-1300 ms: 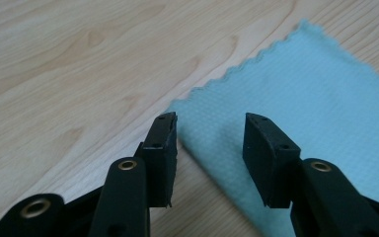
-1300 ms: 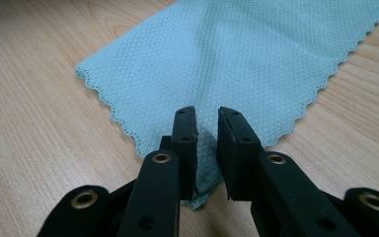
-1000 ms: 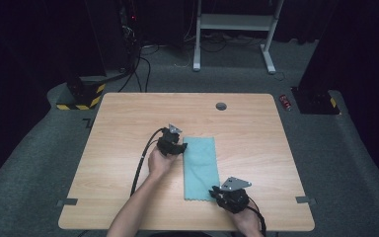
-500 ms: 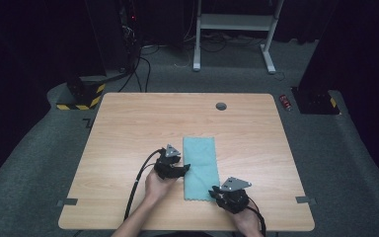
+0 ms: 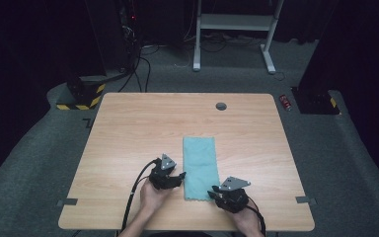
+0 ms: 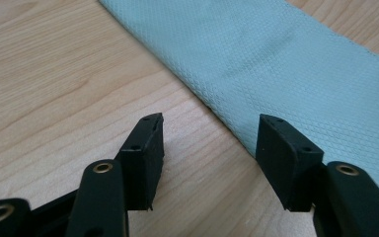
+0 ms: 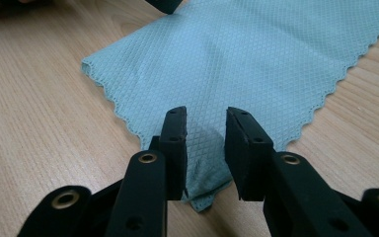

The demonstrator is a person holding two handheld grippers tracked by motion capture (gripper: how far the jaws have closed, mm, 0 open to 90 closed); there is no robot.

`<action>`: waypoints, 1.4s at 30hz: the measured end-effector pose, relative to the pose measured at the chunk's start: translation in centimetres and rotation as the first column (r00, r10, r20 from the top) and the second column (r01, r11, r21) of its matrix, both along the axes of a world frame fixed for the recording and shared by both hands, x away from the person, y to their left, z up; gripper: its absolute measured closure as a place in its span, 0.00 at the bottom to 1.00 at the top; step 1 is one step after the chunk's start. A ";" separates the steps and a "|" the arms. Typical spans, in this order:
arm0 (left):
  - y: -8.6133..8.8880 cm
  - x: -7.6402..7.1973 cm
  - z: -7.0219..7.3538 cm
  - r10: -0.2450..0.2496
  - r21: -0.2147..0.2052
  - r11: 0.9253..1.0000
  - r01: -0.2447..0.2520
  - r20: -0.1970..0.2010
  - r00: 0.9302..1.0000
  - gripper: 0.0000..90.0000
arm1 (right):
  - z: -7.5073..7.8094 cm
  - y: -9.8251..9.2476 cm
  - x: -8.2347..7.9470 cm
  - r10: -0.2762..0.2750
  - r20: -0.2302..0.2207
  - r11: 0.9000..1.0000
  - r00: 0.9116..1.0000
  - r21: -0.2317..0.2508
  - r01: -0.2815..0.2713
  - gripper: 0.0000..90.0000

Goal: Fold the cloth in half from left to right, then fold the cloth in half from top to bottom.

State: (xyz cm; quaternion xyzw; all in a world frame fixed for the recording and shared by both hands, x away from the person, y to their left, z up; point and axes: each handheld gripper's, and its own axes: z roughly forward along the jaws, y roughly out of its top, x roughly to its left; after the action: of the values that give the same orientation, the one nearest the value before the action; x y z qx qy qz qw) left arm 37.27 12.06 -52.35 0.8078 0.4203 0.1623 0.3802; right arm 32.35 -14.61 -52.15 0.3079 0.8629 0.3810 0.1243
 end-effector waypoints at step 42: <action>0.3 5.0 3.0 0.009 -0.107 0.994 -0.014 -0.045 0.999 0.45 | 3.2 -2.3 9.3 -0.117 -0.055 0.986 0.992 0.114 0.122 0.71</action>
State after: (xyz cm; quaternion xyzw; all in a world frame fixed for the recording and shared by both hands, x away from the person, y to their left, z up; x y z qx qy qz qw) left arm 42.24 12.40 -49.33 0.7870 0.4415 0.1237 0.4127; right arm 41.62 -16.92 -48.94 0.3749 0.8219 0.4151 0.1079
